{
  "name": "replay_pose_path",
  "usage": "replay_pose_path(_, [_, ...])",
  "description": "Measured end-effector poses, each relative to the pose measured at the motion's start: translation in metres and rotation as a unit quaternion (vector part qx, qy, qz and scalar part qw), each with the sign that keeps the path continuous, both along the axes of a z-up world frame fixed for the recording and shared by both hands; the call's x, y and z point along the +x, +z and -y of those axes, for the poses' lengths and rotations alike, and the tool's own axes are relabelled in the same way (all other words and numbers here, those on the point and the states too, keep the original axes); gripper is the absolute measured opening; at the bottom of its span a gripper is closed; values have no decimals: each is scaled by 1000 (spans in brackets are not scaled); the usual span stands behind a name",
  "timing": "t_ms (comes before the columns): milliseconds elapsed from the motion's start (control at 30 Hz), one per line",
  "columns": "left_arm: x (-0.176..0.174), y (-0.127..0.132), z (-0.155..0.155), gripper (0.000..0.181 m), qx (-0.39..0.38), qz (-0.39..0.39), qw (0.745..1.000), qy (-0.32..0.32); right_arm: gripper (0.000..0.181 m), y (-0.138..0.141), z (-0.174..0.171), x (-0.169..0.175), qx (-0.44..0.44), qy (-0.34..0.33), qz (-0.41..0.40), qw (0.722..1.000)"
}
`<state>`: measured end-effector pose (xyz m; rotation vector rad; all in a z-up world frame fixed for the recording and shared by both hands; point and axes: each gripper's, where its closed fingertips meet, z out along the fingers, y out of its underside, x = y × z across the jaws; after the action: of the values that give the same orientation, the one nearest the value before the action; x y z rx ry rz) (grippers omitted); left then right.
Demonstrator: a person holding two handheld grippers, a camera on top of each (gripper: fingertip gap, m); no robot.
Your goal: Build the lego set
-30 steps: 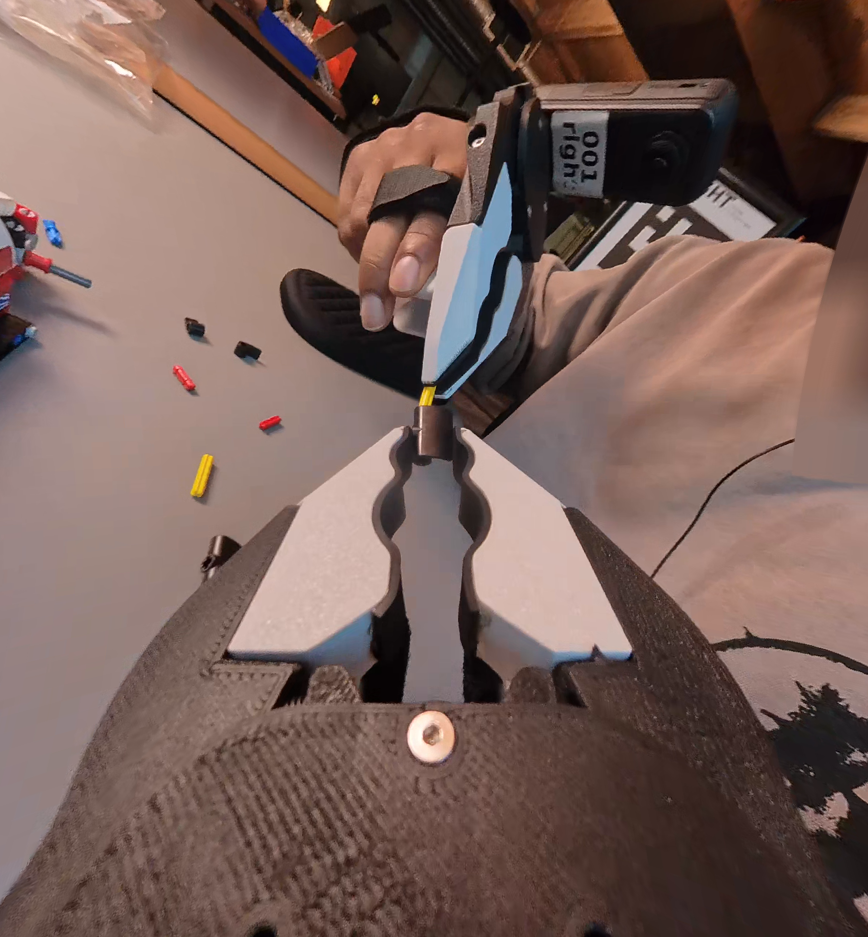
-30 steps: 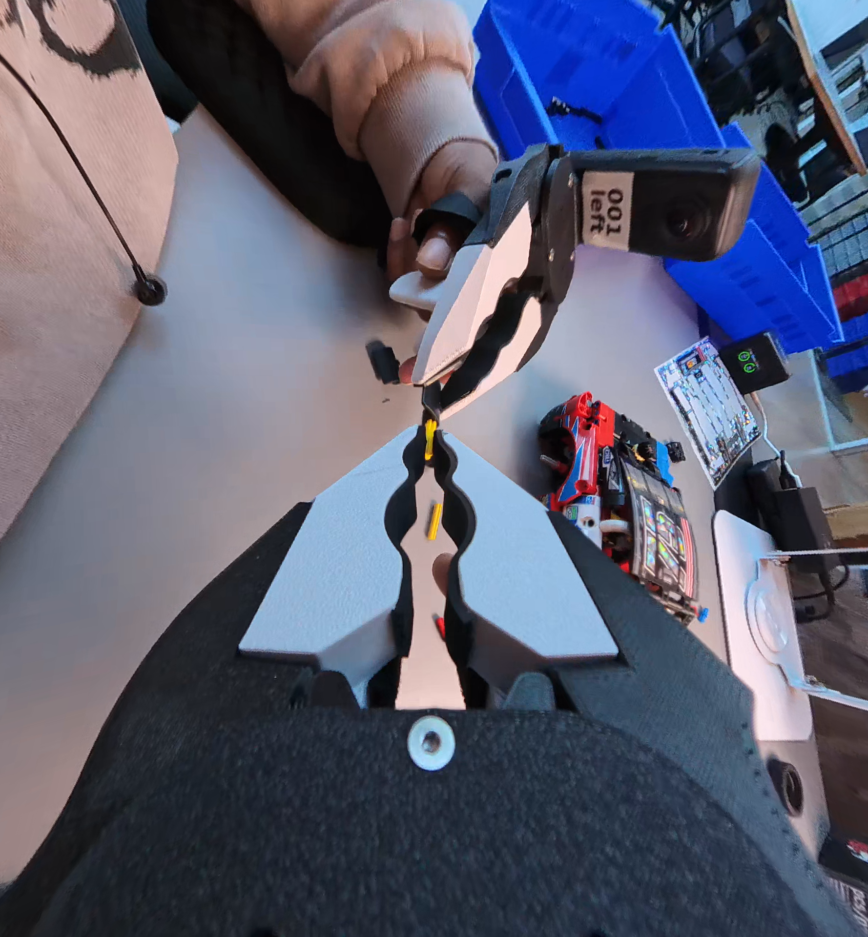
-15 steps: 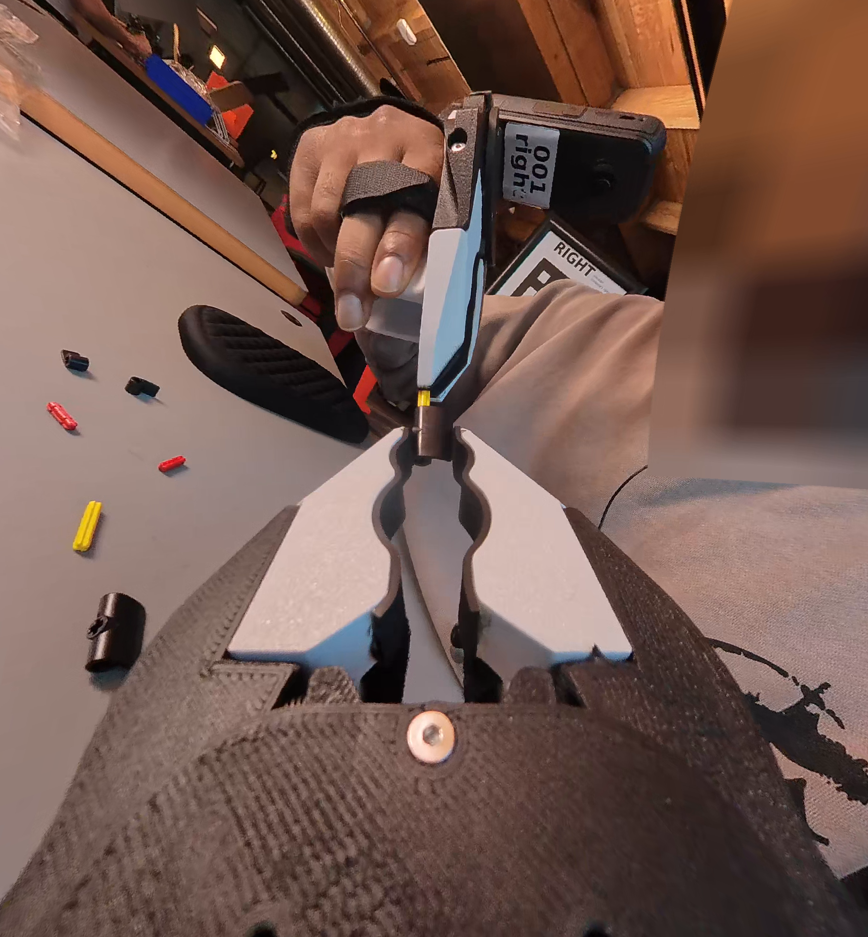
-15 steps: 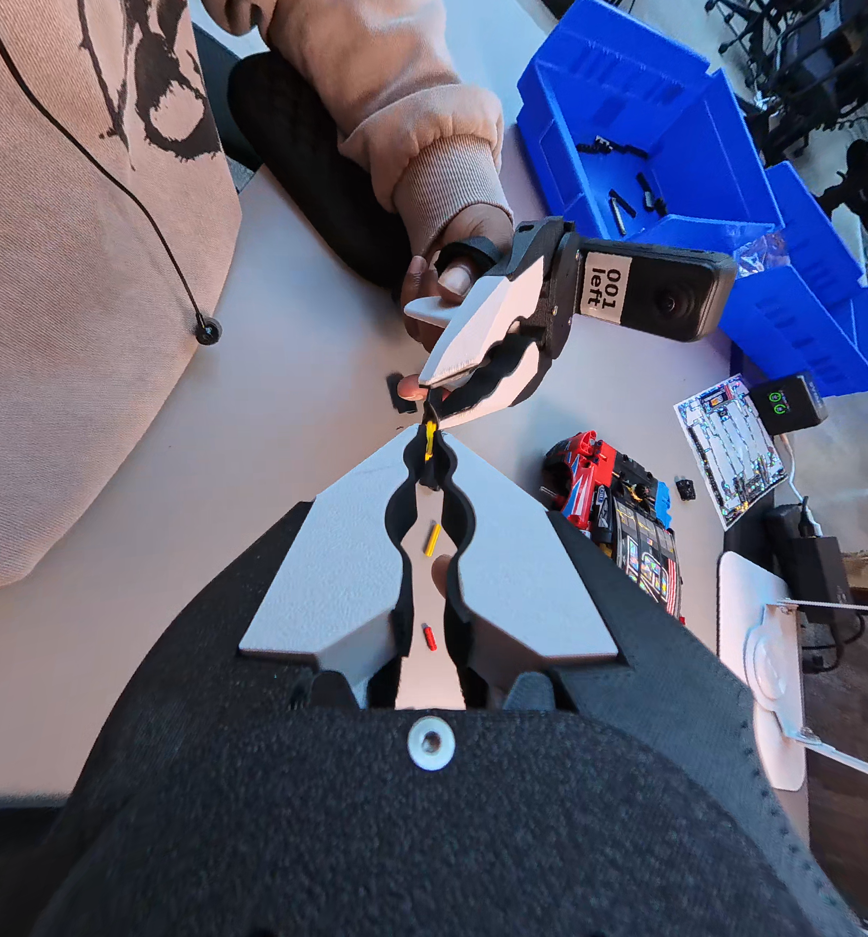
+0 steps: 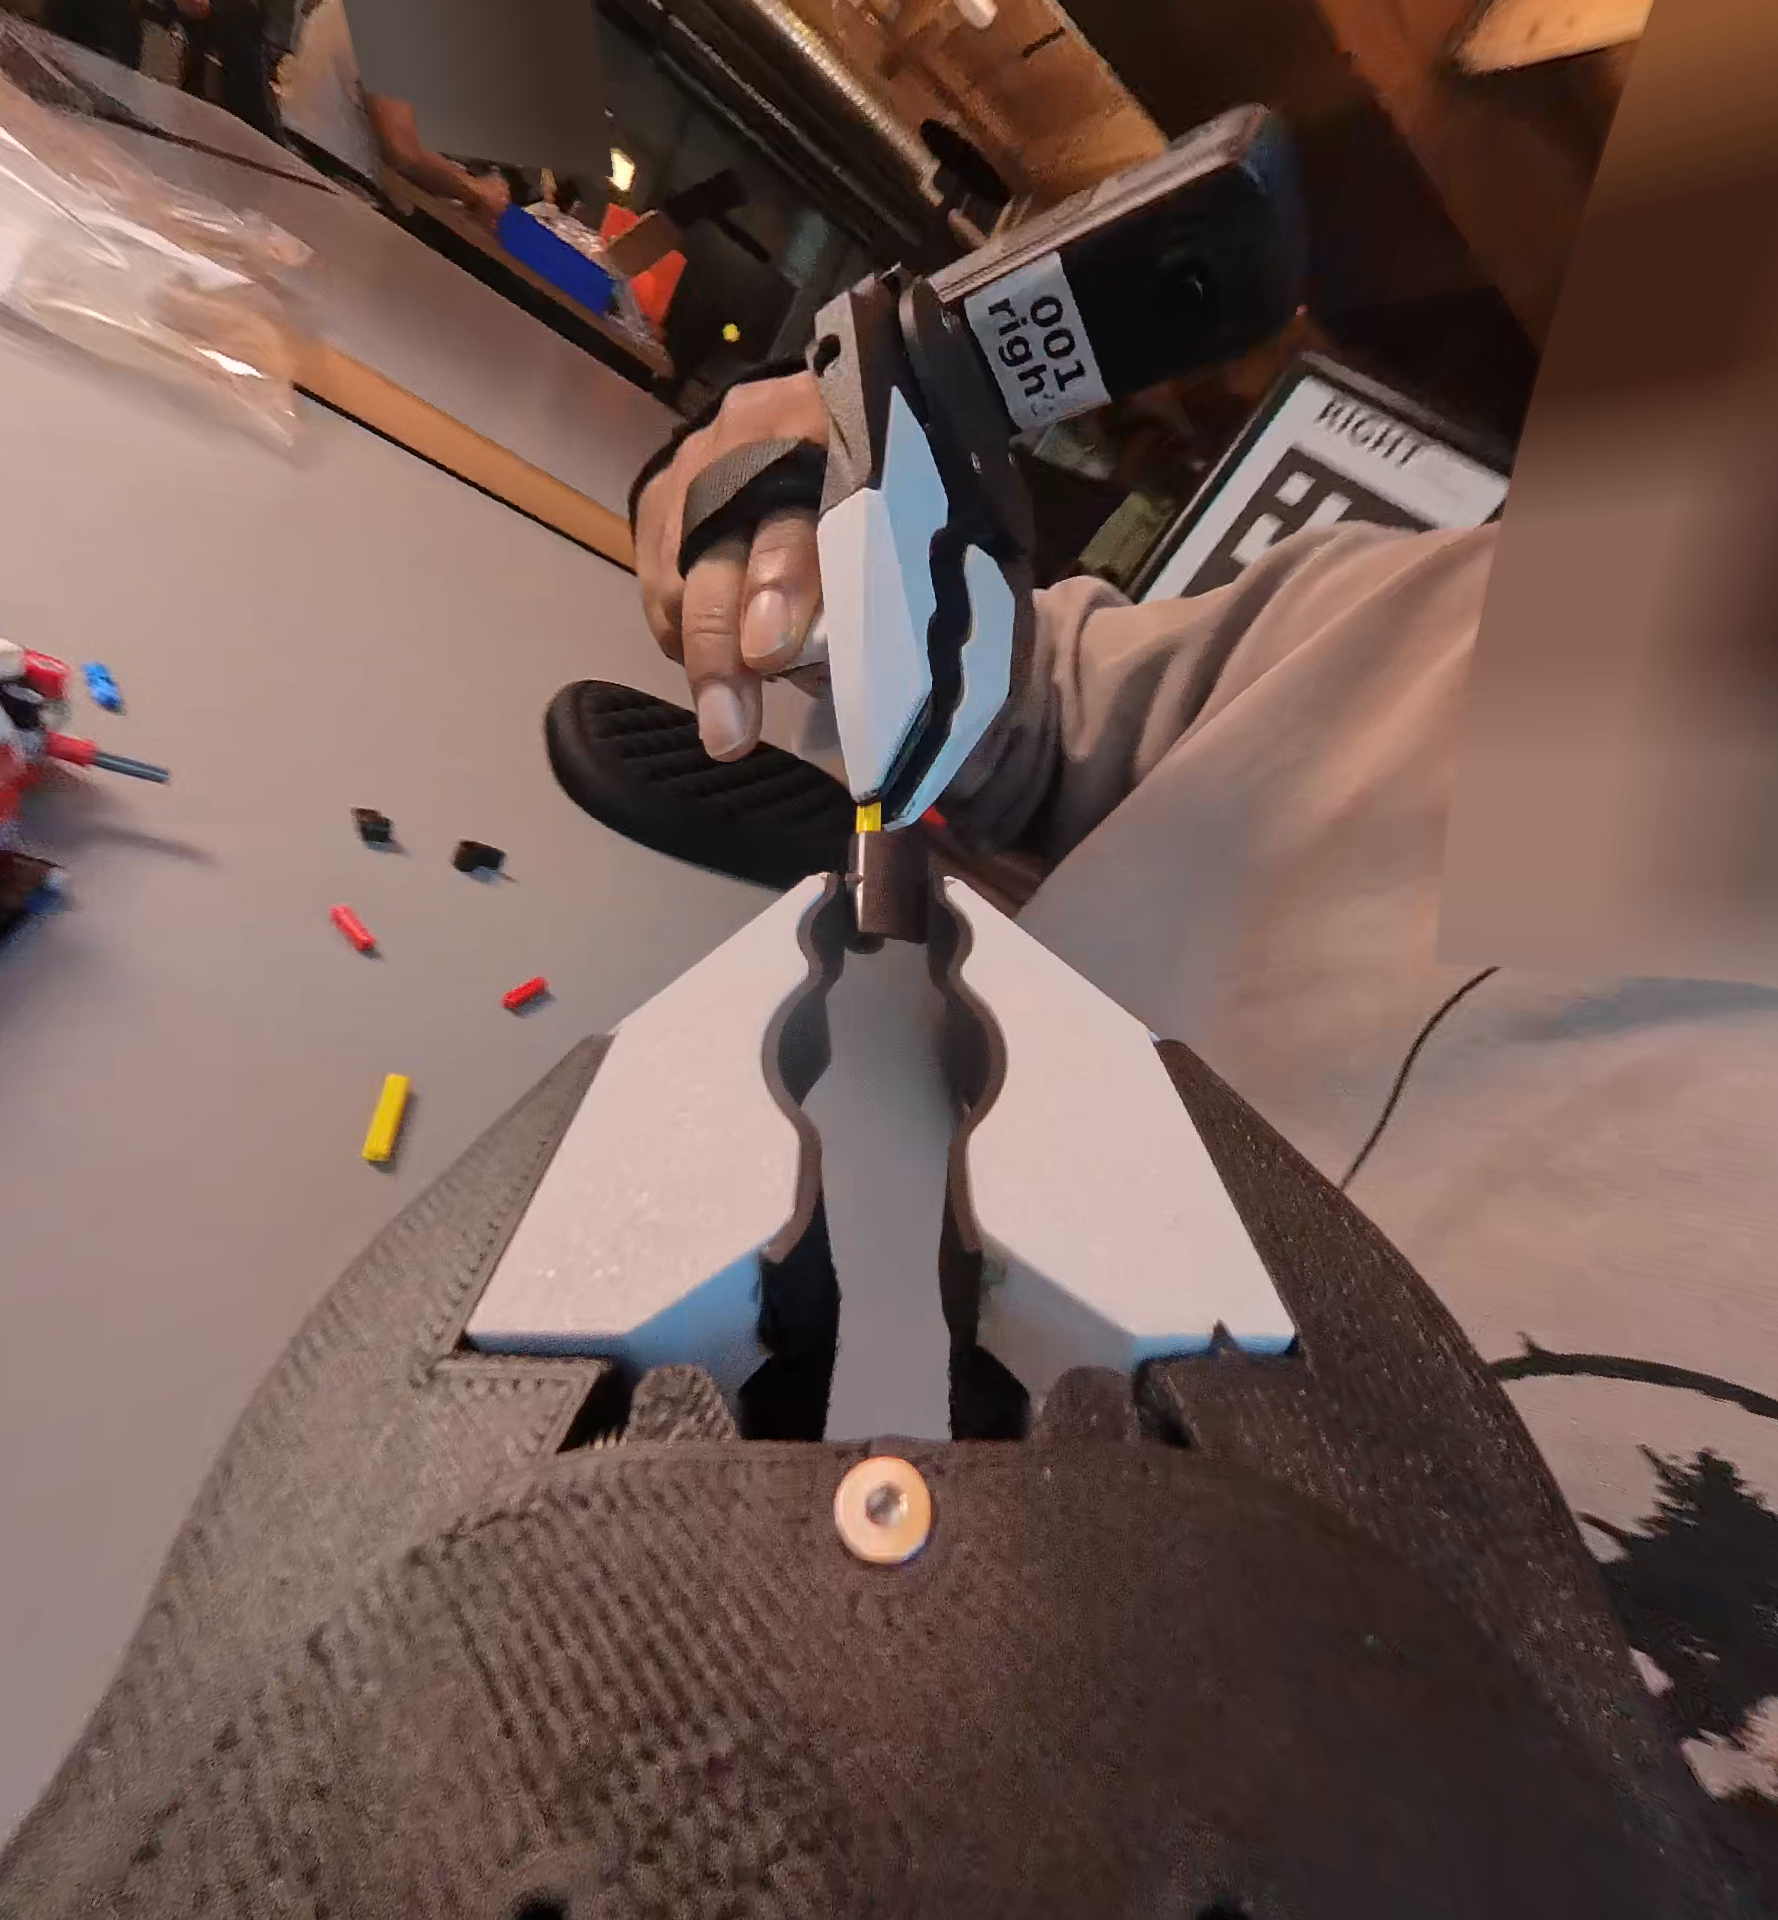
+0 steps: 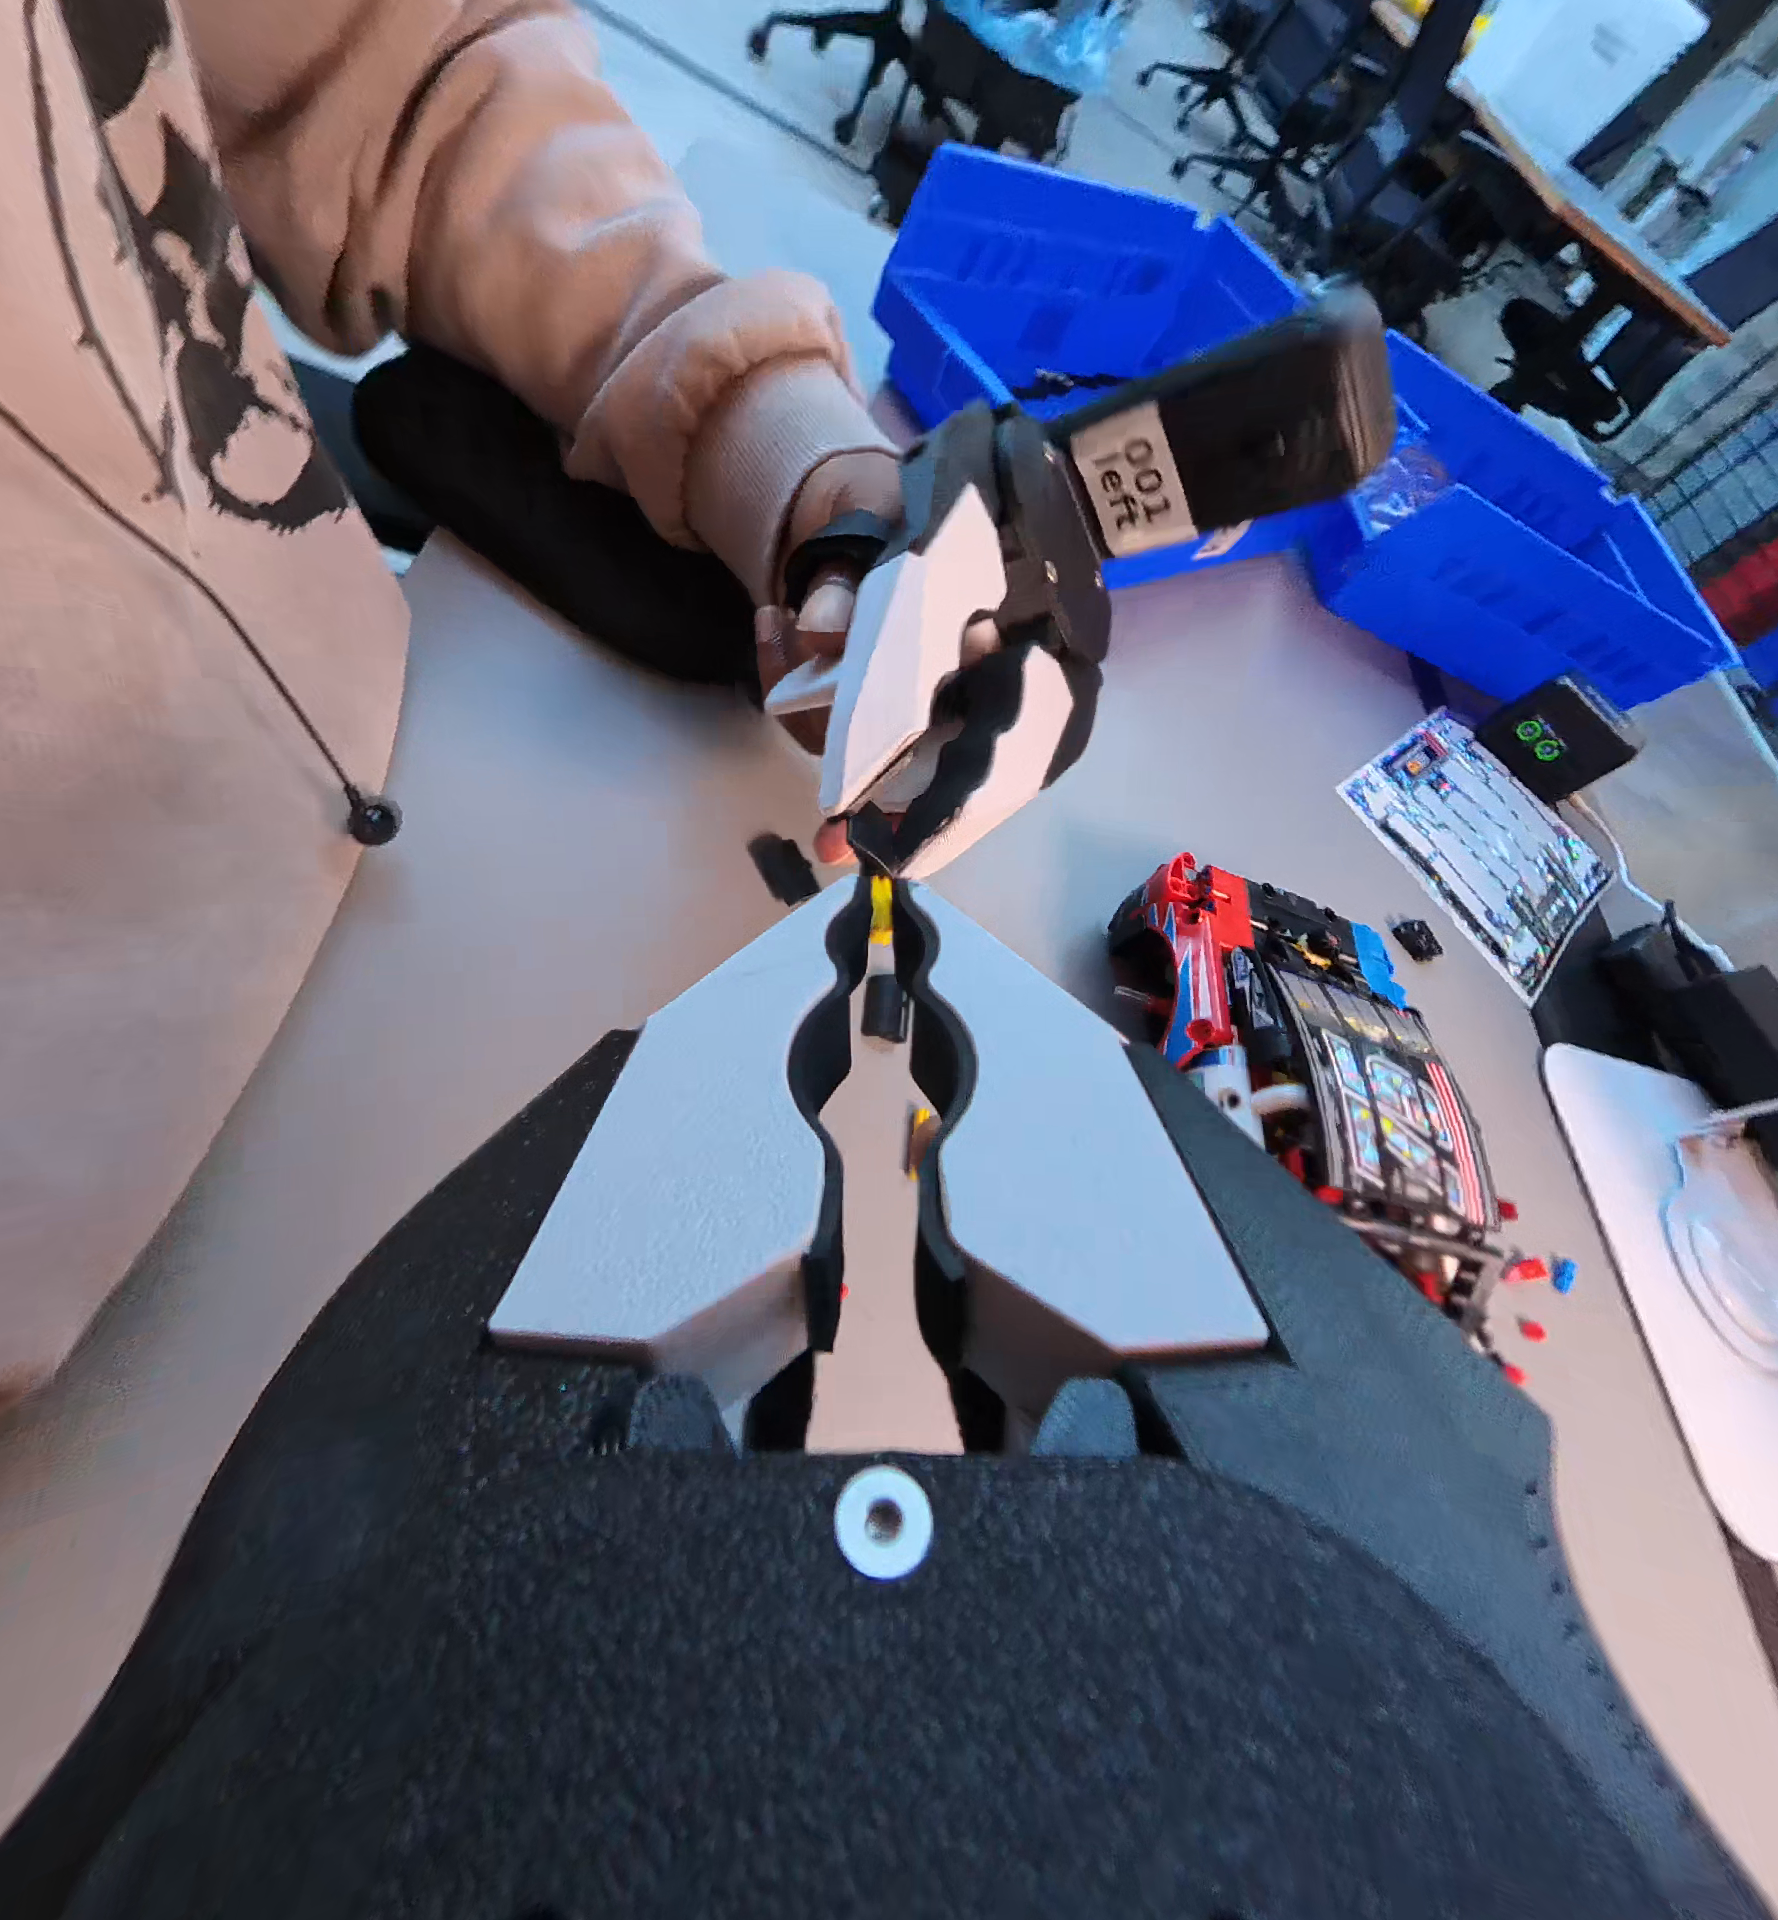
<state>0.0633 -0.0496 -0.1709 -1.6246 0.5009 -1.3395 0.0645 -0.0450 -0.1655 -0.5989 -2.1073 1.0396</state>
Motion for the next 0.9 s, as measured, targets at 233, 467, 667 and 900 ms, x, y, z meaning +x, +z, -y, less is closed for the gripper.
replay_pose_path(233, [-7,-1,-9,13,117,-165,974,97,12,0,-14,2,-158,-29,16,987])
replay_pose_path(467, [-8,-4,-9,14,155,-226,955,117,3,-4,-15,-5,-158,-38,20,987])
replay_pose_path(667, [-9,0,-5,13,178,-239,947,119,3,0,-11,-6,-163,-28,10,986])
replay_pose_path(900, [-10,-2,-4,13,184,-254,942,121,3,-1,-8,-8,-147,-23,11,989])
